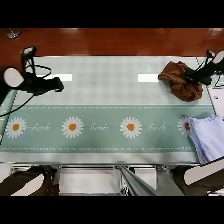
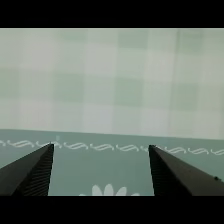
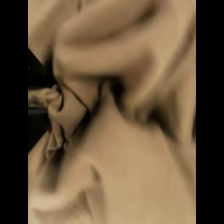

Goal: Fold the shirts.

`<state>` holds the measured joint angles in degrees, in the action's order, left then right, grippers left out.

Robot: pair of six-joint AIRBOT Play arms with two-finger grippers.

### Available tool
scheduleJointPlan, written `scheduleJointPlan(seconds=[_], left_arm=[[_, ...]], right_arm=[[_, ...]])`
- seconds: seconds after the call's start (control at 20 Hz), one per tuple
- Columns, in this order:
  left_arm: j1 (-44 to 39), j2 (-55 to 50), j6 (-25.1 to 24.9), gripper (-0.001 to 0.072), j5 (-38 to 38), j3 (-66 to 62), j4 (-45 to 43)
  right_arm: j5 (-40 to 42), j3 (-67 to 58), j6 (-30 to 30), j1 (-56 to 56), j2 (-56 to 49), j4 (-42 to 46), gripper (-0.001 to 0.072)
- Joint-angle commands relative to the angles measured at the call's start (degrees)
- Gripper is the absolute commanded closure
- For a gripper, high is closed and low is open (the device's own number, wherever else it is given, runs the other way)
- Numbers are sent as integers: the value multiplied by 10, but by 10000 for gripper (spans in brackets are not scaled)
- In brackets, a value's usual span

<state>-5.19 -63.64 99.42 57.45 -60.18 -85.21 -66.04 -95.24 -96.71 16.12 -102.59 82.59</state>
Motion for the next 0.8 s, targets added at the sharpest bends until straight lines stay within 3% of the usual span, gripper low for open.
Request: scheduleJointPlan(seconds=[0.0,0.1,0.2,0.35,0.6,0.75], left_arm=[[37,110,-43,5,78,3,10],[42,221,-59,5,71,35,10],[41,330,-46,5,49,99,15],[41,433,-24,6,47,193,33],[41,428,-33,6,76,247,129],[41,405,-34,6,75,247,142]], right_arm=[[-25,-31,51,-12,104,-52,681],[47,-31,55,-37,211,-46,681],[104,-31,51,-62,300,-45,682],[103,-40,55,-90,388,-47,682],[105,-70,90,-206,486,-47,682],[35,-70,89,-297,504,-47,682]])
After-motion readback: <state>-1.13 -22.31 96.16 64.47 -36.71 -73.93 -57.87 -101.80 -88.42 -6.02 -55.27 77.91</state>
